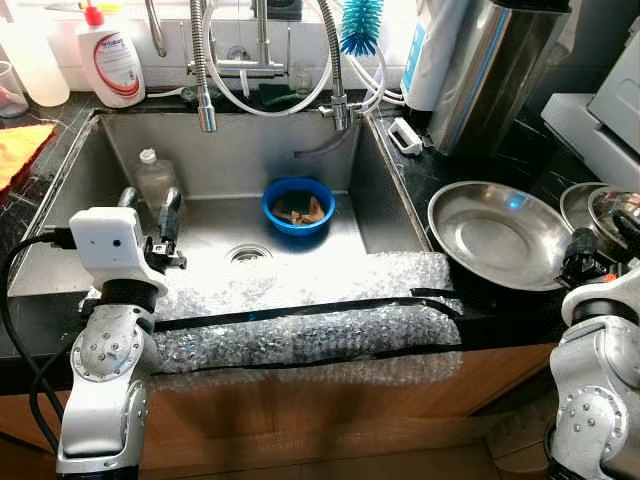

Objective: Kitchen organization

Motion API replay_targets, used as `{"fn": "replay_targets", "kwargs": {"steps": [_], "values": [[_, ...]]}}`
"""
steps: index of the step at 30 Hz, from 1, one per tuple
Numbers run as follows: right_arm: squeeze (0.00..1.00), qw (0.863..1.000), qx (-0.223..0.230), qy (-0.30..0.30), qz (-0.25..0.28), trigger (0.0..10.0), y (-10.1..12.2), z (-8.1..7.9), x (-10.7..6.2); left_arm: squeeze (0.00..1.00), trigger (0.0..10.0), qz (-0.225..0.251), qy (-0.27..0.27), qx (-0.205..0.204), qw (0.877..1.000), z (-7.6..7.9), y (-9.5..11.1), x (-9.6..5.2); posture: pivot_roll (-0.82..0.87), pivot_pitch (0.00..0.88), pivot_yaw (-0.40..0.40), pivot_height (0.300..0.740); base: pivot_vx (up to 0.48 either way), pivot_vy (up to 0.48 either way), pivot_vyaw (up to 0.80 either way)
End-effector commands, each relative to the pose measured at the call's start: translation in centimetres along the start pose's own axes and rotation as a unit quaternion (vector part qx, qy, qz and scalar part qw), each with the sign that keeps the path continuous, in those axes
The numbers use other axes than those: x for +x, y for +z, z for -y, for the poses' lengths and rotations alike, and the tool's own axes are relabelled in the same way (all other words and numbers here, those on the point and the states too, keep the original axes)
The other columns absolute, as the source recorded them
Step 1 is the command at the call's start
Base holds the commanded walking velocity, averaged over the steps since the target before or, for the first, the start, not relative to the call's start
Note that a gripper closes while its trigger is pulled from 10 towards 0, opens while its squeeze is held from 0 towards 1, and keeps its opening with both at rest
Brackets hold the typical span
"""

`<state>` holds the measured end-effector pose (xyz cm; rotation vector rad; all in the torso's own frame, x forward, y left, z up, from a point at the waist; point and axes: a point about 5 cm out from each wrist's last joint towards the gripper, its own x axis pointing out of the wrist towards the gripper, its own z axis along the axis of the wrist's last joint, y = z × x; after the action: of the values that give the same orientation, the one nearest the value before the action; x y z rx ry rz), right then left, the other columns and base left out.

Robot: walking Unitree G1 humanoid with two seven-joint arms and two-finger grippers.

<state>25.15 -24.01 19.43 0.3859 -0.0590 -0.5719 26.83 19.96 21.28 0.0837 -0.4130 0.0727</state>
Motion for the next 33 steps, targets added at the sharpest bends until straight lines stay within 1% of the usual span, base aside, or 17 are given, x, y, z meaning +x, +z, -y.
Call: {"fn": "replay_targets", "kwargs": {"steps": [1, 10, 13, 16, 26, 29, 33], "values": [[0.0, 1.0, 0.023, -0.013, -0.014, 10.0, -0.2, 0.3, 0.2, 0.0, 10.0, 0.007, -0.007, 0.003, 1.0, 0.2, 0.2, 0.2, 0.02, 0.13, -0.073, 0.74, 0.0, 0.0, 0.0], [0.0, 0.998, 0.056, -0.012, -0.039, 10.0, -0.8, 0.0, 0.4, 0.0, 10.0, 0.008, -0.006, 0.005, 1.0, 0.1, 0.3, 0.2, 0.02, 0.132, -0.074, 0.74, 0.0, 0.0, 0.0], [0.0, 0.997, 0.06, -0.012, -0.042, 10.0, -0.9, 0.0, 0.5, 0.0, 10.0, 0.008, -0.007, 0.005, 1.0, 0.2, 0.3, 0.2, 0.02, 0.132, -0.074, 0.74, 0.0, 0.0, 0.0], [0.0, 0.995, 0.082, -0.016, -0.054, 10.0, -1.2, 0.0, 0.6, 0.0, 10.0, 0.009, -0.008, 0.005, 1.0, 0.2, 0.3, 0.2, 0.03, 0.131, -0.074, 0.74, 0.0, 0.0, 0.0], [0.0, 0.995, 0.079, -0.021, -0.055, 10.0, -1.2, 0.2, 1.1, 0.0, 10.0, 0.008, -0.007, 0.006, 1.0, 0.2, 0.3, 0.2, 0.03, 0.132, -0.073, 0.74, 0.0, 0.0, 0.0], [0.0, 0.995, 0.082, -0.015, -0.055, 10.0, -1.1, -0.1, 1.2, 0.0, 10.0, 0.009, -0.008, 0.005, 1.0, 0.2, 0.4, 0.2, 0.03, 0.131, -0.072, 0.74, 0.0, 0.0, 0.0], [0.0, 0.995, 0.08, -0.016, -0.058, 10.0, -1.2, -0.1, 1.4, 0.0, 10.0, 0.009, -0.008, 0.006, 1.0, 0.2, 0.4, 0.2, 0.03, 0.13, -0.073, 0.74, 0.0, 0.0, 0.0]]}}
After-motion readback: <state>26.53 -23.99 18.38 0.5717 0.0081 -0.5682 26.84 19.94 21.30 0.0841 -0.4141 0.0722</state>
